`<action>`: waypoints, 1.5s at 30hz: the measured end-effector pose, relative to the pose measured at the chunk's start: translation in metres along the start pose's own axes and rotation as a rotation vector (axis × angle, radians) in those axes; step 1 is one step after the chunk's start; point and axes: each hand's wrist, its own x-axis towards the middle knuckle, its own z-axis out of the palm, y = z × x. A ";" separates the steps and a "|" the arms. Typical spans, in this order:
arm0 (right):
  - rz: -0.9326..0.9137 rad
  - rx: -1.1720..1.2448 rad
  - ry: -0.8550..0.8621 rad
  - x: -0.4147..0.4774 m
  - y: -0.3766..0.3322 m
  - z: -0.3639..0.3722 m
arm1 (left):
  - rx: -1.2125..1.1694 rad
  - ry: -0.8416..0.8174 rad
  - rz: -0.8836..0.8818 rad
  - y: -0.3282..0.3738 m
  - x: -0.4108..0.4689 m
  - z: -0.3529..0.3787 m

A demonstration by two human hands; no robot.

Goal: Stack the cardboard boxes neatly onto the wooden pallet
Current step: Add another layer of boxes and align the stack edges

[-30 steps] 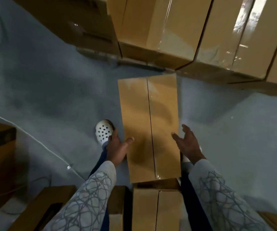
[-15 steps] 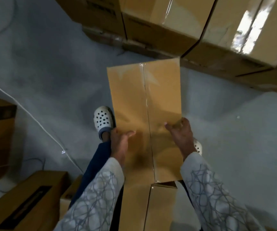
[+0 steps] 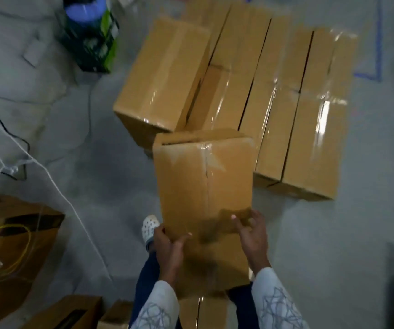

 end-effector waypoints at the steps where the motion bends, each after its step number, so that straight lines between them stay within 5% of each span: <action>1: -0.005 0.001 0.034 0.002 -0.013 -0.005 | 0.030 -0.008 0.035 0.014 -0.001 0.002; 11: -0.092 0.027 0.381 -0.020 -0.156 -0.018 | 0.207 -0.276 0.300 0.179 0.026 -0.005; 19: -0.051 0.246 0.492 0.009 -0.236 -0.025 | 0.434 -0.348 0.527 0.321 0.054 0.031; 25: -0.090 0.300 0.463 0.108 -0.294 -0.052 | 0.420 -0.330 0.496 0.393 0.101 0.104; 37: -0.006 0.044 0.374 0.357 -0.340 0.015 | 0.476 -0.173 0.345 0.421 0.310 0.241; 45: 0.104 0.001 0.368 0.428 -0.310 0.073 | 0.595 -0.159 0.345 0.387 0.399 0.266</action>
